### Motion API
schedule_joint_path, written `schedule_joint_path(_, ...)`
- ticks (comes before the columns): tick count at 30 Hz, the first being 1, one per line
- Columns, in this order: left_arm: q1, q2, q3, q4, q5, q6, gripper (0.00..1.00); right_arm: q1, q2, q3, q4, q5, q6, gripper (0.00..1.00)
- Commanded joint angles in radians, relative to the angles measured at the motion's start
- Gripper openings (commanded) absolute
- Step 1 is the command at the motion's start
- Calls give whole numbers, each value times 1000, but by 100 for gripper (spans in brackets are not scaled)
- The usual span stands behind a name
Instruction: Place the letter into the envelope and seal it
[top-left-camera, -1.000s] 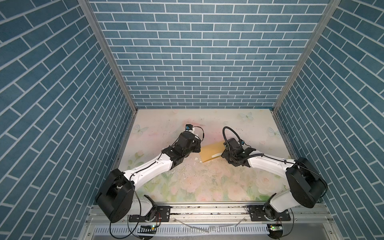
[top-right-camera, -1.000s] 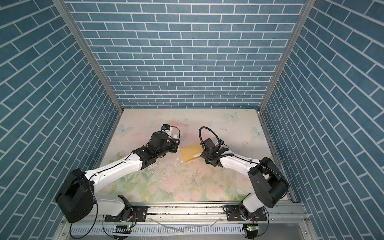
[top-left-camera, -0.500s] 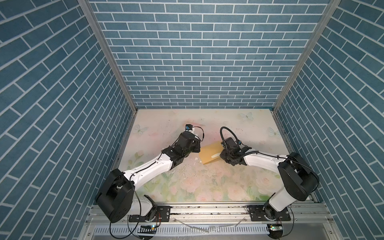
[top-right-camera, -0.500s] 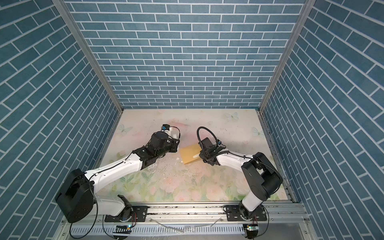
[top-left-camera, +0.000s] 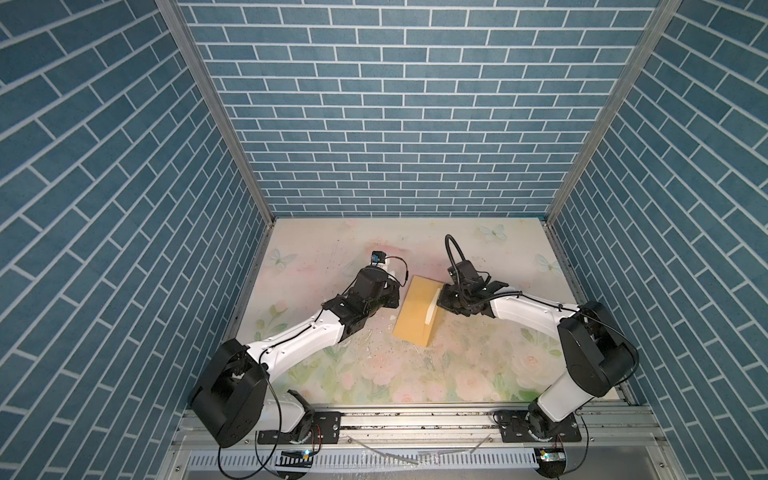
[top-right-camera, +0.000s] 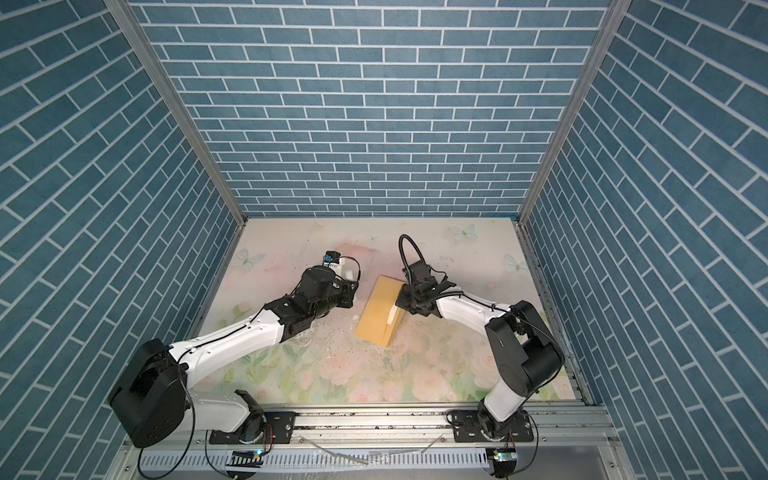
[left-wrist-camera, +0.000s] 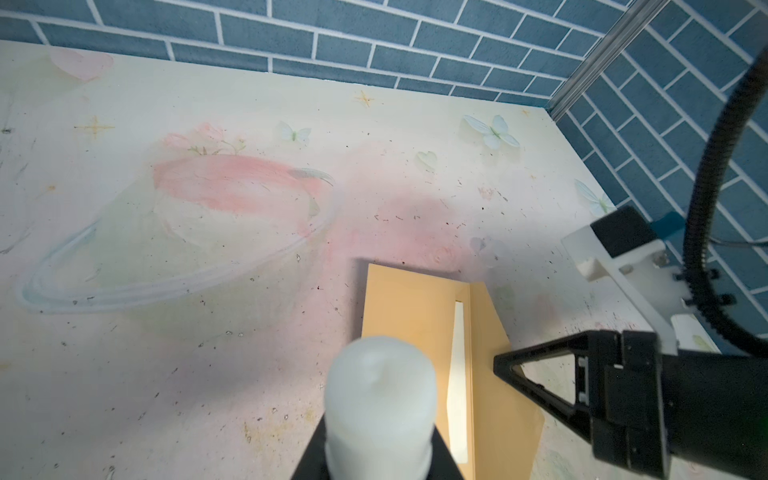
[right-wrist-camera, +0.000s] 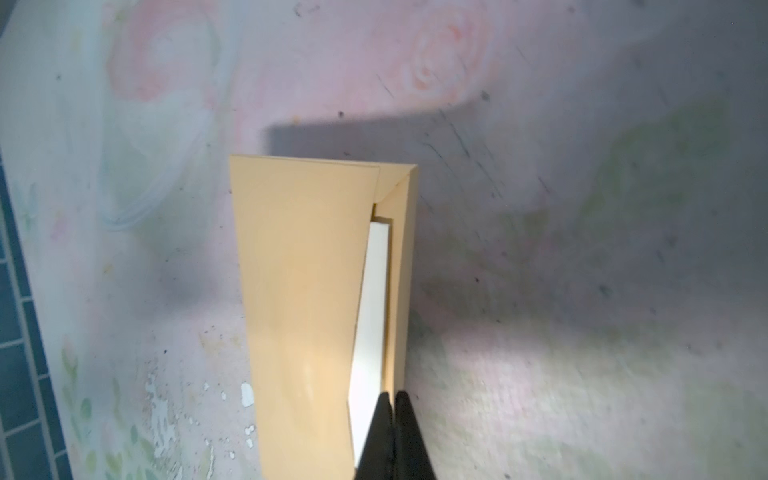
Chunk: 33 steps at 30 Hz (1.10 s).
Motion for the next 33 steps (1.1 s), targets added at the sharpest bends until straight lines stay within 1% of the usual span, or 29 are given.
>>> schedule_joint_path(1, 5, -31, -24, 38, 5, 27, 0, -39, 36, 91, -80, -169, -265, 0)
schedule_joint_path(5, 3, -44, -60, 76, 22, 18, 0, -58, 118, 207, -211, -236, -433, 0)
schedule_joint_path(8, 3, -38, -77, 104, 24, 17, 0, -65, 185, 283, -282, -248, -522, 0)
schedule_joint_path(11, 0, -19, -77, 116, 33, 15, 0, -74, 235, 337, -315, -251, -559, 0)
schedule_joint_path(14, 0, 8, -87, 139, 35, 11, 0, -81, 256, 360, -301, -269, -568, 1)
schedule_joint_path(15, 0, 16, -91, 145, 36, 7, 0, -80, 256, 357, -285, -283, -563, 6)
schedule_joint_path(17, -2, 36, -97, 158, 44, 2, 0, -81, 234, 334, -223, -318, -539, 25)
schedule_joint_path(19, -3, 53, -107, 179, 47, 1, 0, -81, 194, 295, -157, -331, -515, 40)
schedule_joint_path(20, -4, 62, -113, 191, 46, 1, 0, -82, 166, 269, -118, -323, -505, 45)
schedule_joint_path(21, -4, 72, -116, 200, 46, 1, 0, -82, 136, 243, -85, -306, -494, 46)
schedule_joint_path(24, -5, 102, -114, 210, 42, 5, 0, -86, 32, 153, -7, -218, -460, 48)
schedule_joint_path(26, -6, 123, -112, 224, 47, 6, 0, -91, -38, 93, 22, -143, -433, 46)
schedule_joint_path(29, -8, 159, -112, 247, 49, 5, 0, -97, -121, 7, 49, -54, -397, 40)
schedule_joint_path(33, -8, 205, -110, 270, 58, -1, 0, -102, -164, -60, 46, -19, -367, 27)
